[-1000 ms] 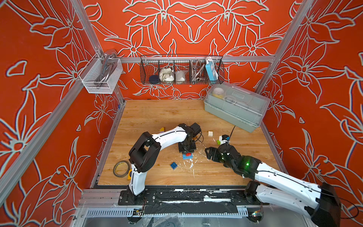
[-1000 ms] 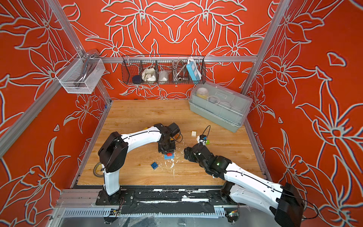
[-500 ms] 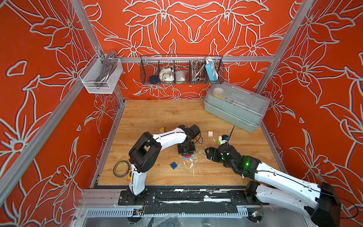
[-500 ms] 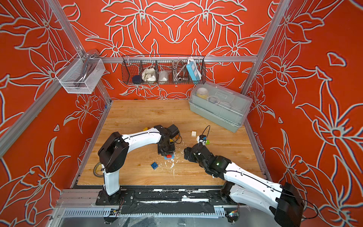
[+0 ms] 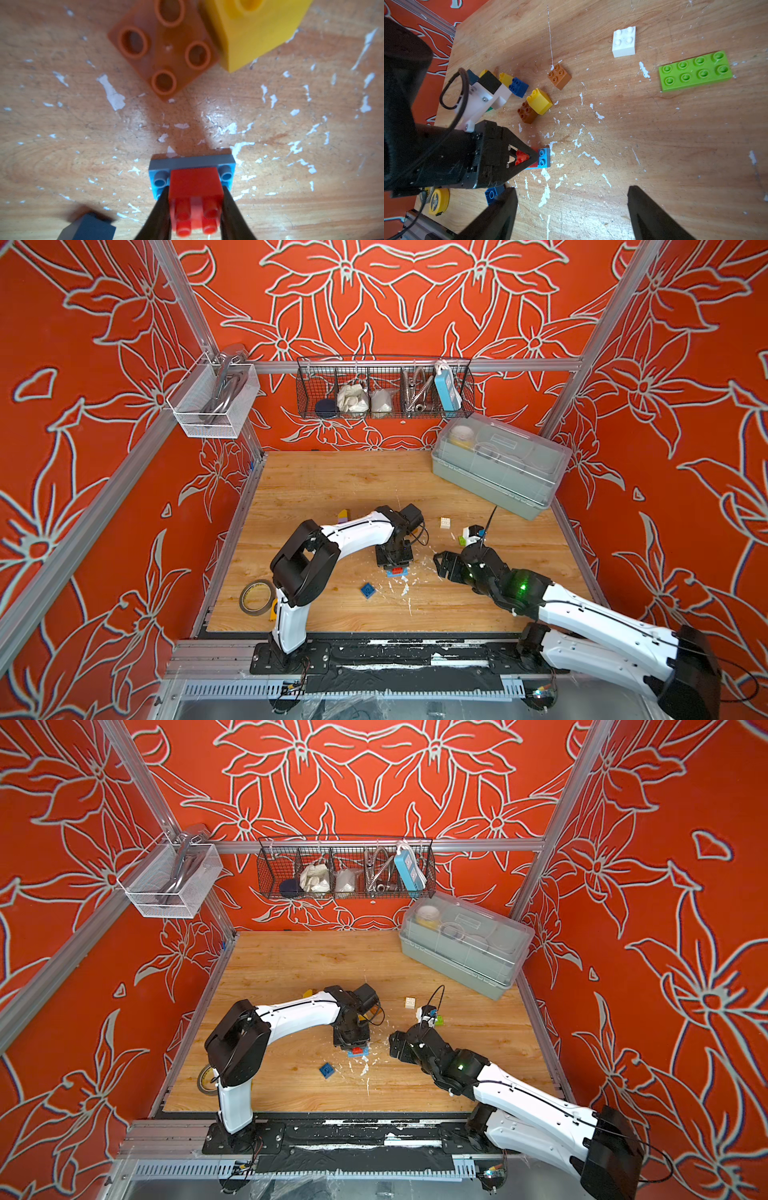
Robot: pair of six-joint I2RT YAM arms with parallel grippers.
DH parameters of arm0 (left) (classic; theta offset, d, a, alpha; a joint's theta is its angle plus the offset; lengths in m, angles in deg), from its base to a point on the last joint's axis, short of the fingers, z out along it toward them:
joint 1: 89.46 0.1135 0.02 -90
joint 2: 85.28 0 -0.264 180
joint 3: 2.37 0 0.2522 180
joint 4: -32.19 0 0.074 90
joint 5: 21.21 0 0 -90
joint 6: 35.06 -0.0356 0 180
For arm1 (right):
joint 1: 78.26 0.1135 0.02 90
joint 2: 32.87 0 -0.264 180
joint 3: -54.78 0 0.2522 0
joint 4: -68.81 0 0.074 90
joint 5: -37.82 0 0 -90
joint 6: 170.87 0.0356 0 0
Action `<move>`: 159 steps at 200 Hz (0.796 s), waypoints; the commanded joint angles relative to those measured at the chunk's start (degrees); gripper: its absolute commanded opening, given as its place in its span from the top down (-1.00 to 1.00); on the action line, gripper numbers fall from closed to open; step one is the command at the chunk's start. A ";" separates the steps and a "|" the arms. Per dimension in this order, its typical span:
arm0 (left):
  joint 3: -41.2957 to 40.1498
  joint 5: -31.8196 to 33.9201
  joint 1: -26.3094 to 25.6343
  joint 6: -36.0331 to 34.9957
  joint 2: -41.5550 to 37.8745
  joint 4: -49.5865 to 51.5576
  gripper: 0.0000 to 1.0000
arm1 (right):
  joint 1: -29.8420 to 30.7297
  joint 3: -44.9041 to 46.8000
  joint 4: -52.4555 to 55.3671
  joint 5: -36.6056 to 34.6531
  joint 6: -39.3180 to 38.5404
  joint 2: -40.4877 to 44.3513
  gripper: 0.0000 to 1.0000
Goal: Assemble the number 1 with lego
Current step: Assemble the lego brick with the lego brick.
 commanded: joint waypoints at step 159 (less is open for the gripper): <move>0.84 3.54 -1.04 4.08 2.74 2.79 0.90 | -0.35 -0.18 -0.58 0.59 -0.50 -0.15 -0.76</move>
